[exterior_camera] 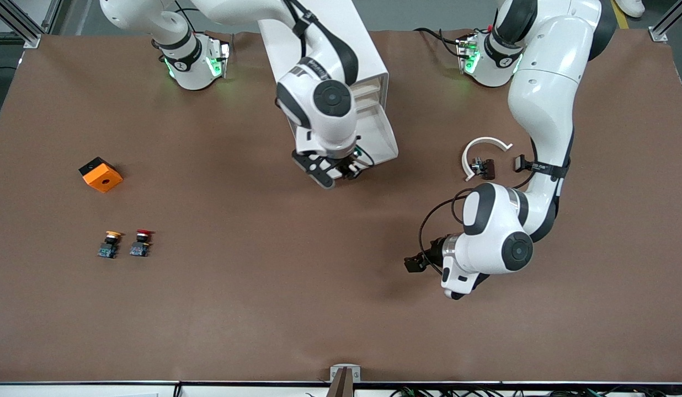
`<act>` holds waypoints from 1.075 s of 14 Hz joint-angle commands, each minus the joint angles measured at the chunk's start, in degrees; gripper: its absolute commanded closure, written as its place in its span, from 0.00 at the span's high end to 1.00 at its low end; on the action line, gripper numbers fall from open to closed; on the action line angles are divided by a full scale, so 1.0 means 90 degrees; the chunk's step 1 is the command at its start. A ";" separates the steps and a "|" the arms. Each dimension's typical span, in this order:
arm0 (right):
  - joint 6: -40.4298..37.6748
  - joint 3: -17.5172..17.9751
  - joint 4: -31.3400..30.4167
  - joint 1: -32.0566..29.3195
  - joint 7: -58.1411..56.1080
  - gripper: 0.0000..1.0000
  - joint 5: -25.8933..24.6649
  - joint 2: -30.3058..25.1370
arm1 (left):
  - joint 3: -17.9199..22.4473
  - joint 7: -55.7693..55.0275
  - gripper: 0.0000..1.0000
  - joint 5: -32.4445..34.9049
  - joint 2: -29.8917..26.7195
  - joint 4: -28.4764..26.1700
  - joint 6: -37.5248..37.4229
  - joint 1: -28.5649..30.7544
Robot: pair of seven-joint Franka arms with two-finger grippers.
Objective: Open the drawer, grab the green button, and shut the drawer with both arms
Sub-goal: 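Carry the button with the right gripper while the left gripper pushes the drawer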
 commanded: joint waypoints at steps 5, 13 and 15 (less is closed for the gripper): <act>-0.0277 0.0047 -0.0417 -0.2084 -0.3736 0.00 0.0087 -0.0256 | 0.0046 -0.0334 1.00 0.0398 -0.0961 -0.1199 0.0289 -0.0470; 0.0385 0.0037 -0.0564 -0.4039 -0.7040 0.00 0.0009 0.0036 | 0.0027 -0.1300 1.00 0.0856 -0.1656 -0.2890 0.1149 -0.1495; 0.0824 0.0047 -0.0661 -0.4284 -0.7500 0.00 0.0009 0.0271 | 0.0026 -0.1544 1.00 0.0857 -0.1686 -0.2978 0.1140 -0.1729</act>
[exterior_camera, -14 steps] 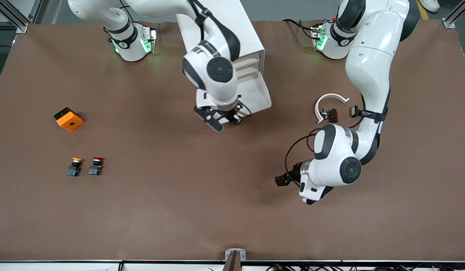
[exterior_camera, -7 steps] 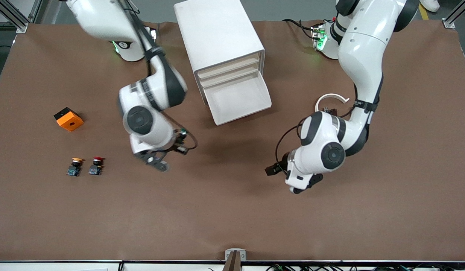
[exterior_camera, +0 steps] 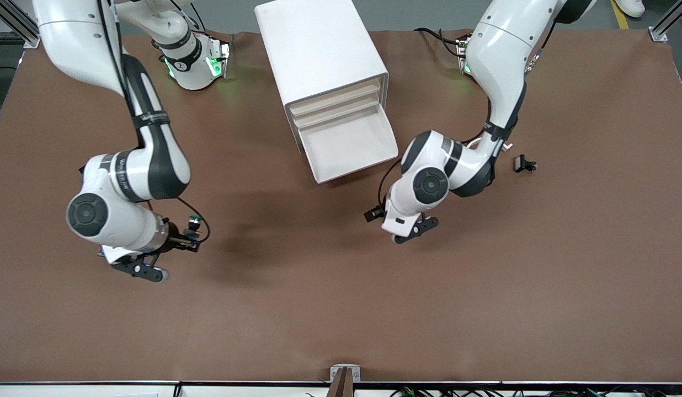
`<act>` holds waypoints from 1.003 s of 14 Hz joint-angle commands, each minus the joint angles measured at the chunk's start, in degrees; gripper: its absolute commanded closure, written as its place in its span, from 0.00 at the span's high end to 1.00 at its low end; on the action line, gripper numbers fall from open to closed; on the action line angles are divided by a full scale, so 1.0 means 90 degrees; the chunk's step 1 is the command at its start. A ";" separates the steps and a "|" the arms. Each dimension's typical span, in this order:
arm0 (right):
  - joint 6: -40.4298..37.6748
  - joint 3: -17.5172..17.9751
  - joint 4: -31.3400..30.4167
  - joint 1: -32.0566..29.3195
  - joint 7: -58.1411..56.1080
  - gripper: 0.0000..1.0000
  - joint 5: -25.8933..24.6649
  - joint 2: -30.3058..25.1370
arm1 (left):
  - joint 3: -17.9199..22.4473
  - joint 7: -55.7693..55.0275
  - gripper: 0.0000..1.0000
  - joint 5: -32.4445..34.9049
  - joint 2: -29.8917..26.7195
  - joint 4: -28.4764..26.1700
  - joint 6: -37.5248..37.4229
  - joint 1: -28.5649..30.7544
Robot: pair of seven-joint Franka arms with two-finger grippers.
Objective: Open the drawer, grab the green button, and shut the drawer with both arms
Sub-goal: 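Carry the button with the right gripper while the left gripper pushes the drawer, then place the button with the right gripper while the left gripper pushes the drawer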
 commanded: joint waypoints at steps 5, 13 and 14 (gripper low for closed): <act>0.1309 0.0142 -0.0240 -0.0672 -0.1132 0.00 0.0023 0.0653 | 0.0037 -0.0599 1.00 0.0173 -0.0314 -0.0438 0.0079 -0.0599; 0.1349 0.0151 -0.0299 -0.0858 -0.1387 0.00 0.0062 0.0888 | 0.0008 -0.0931 1.00 0.0182 -0.0343 -0.0604 -0.0057 -0.1165; 0.1349 0.0142 -0.0328 -0.0858 -0.1387 0.00 0.0062 0.0888 | -0.0002 -0.1009 1.00 0.0173 -0.0353 -0.0614 -0.0086 -0.1195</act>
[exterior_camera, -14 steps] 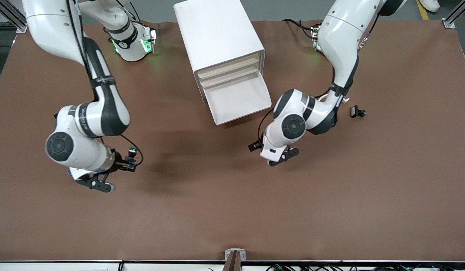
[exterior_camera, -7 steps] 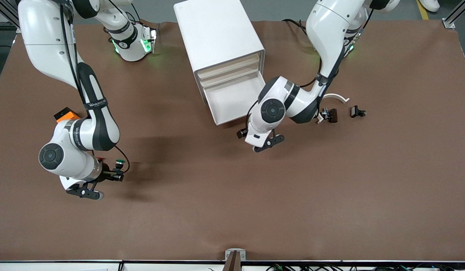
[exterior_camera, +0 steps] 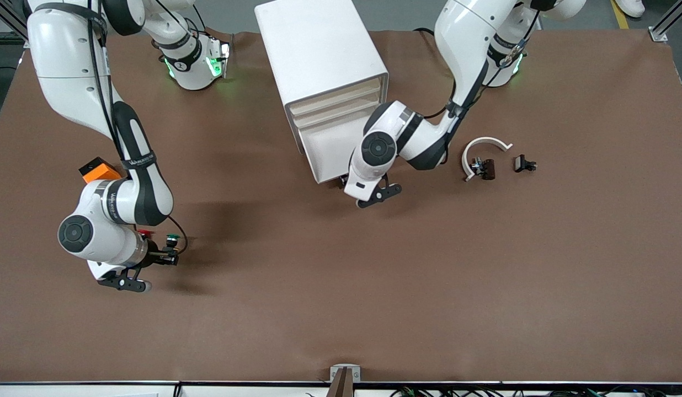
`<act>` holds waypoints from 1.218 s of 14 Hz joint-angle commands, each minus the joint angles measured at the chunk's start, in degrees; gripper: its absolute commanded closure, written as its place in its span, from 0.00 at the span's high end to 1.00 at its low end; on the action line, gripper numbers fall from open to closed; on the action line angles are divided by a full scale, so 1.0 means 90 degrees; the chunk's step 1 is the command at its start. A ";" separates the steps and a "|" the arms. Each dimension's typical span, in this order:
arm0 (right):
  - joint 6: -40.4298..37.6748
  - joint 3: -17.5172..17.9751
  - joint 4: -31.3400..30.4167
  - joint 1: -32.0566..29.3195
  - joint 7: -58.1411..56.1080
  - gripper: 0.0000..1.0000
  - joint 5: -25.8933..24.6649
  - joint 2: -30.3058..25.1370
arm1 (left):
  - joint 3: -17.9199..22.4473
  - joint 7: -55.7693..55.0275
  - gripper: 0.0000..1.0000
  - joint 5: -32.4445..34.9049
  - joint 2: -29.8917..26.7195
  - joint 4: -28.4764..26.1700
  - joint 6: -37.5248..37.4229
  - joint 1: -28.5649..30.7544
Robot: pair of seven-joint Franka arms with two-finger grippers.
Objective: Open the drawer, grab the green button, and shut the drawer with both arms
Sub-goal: 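Place the button with the right gripper while the left gripper pushes the drawer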
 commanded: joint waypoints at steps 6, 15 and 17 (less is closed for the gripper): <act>0.0562 0.0131 -0.0497 -0.0153 -0.0131 0.00 0.0071 0.0011 | -0.0380 -0.0535 1.00 0.0092 -0.0233 -0.0405 -0.0070 -0.0176; 0.0542 0.0140 -0.0527 -0.0173 -0.0082 1.00 0.0081 -0.0008 | -0.0801 -0.0945 1.00 -0.0483 -0.0204 -0.0395 -0.0070 -0.0157; 0.0474 0.0131 -0.0430 -0.0134 -0.0062 1.00 0.0081 -0.0057 | -0.0801 -0.0945 1.00 -0.0660 -0.0174 -0.0395 -0.0070 -0.0147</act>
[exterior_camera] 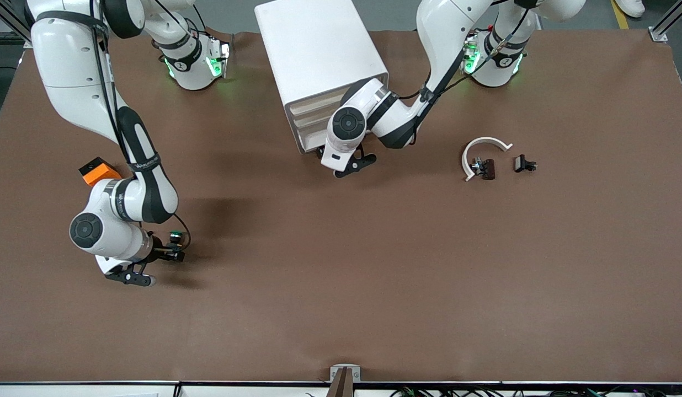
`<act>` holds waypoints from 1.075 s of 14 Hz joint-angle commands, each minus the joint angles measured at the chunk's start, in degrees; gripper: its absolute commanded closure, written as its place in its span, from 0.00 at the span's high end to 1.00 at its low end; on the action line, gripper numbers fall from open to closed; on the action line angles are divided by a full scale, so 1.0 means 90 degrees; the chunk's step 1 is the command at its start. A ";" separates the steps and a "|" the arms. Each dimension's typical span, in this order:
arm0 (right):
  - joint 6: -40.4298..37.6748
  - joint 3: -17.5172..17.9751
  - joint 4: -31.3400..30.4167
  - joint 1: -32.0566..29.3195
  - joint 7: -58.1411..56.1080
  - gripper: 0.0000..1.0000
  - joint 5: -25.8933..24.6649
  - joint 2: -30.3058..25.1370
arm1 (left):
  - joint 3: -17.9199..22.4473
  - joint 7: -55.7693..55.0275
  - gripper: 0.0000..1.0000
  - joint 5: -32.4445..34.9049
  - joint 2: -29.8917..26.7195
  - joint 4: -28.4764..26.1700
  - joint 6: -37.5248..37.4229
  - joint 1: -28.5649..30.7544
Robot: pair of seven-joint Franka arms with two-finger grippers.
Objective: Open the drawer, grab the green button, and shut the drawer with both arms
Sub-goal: 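Place the button with the right gripper while the left gripper pushes the drawer, then withdraw the right gripper while the left gripper finishes closing the drawer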
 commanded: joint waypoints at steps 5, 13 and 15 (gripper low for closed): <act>-0.1219 0.0091 0.0115 -0.0039 -0.0112 1.00 -0.0007 -0.1053 | -0.0032 -0.0050 1.00 -0.0909 -0.0127 -0.0155 -0.0041 0.0051; -0.4267 0.0072 0.1188 -0.0185 -0.0442 1.00 -0.0827 -0.2235 | -0.0032 -0.0001 1.00 -0.1768 0.0019 -0.0175 -0.0041 0.0051; -0.4842 0.0071 0.1432 -0.0390 -0.0833 1.00 -0.0837 -0.2489 | -0.0032 -0.0021 1.00 -0.1876 0.0009 -0.0233 -0.0041 0.0051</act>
